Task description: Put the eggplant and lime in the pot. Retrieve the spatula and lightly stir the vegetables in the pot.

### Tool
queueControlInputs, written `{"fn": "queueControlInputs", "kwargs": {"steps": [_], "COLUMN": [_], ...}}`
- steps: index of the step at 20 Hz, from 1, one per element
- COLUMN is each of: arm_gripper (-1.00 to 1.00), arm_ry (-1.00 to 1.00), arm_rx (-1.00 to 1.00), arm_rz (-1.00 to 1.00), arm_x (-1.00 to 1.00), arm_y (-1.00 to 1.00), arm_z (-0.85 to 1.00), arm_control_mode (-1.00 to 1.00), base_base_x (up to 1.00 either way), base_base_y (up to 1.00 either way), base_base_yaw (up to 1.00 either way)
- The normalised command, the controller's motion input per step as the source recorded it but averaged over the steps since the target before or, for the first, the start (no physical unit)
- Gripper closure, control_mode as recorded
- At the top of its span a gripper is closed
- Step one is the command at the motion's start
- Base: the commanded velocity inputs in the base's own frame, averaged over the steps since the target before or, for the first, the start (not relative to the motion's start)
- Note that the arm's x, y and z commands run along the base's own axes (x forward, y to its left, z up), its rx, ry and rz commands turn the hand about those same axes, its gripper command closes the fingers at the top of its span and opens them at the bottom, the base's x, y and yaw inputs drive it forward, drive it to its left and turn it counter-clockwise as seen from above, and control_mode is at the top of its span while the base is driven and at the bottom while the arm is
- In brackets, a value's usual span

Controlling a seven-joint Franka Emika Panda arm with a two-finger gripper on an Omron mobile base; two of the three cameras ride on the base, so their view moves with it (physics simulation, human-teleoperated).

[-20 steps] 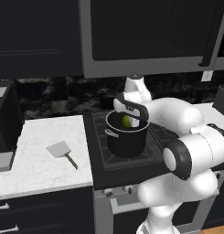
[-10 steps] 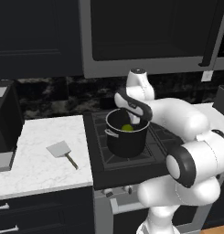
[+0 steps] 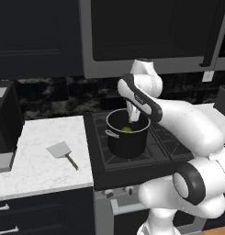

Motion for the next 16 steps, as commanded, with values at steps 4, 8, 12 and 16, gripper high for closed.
{"fn": "queueControlInputs", "kwargs": {"steps": [4,8,12,16], "arm_gripper": [-1.0,-1.0,-1.0,-1.0], "arm_ry": [0.18,0.22,0.22,0.12], "arm_rx": [0.1,0.02,0.0,0.0], "arm_rz": [-0.33,-0.39,-0.32,-0.1], "arm_x": [-0.86,-0.79,-0.71,-0.21], "arm_y": [0.74,0.98,1.0,0.8], "arm_z": [0.19,0.01,-0.04,-0.2], "arm_control_mode": [-1.0,-1.0,-1.0,-1.0], "base_base_x": [0.0,0.0,0.0,0.0], "base_base_y": [0.0,0.0,0.0,0.0], "base_base_yaw": [0.0,0.0,0.0,0.0]}}
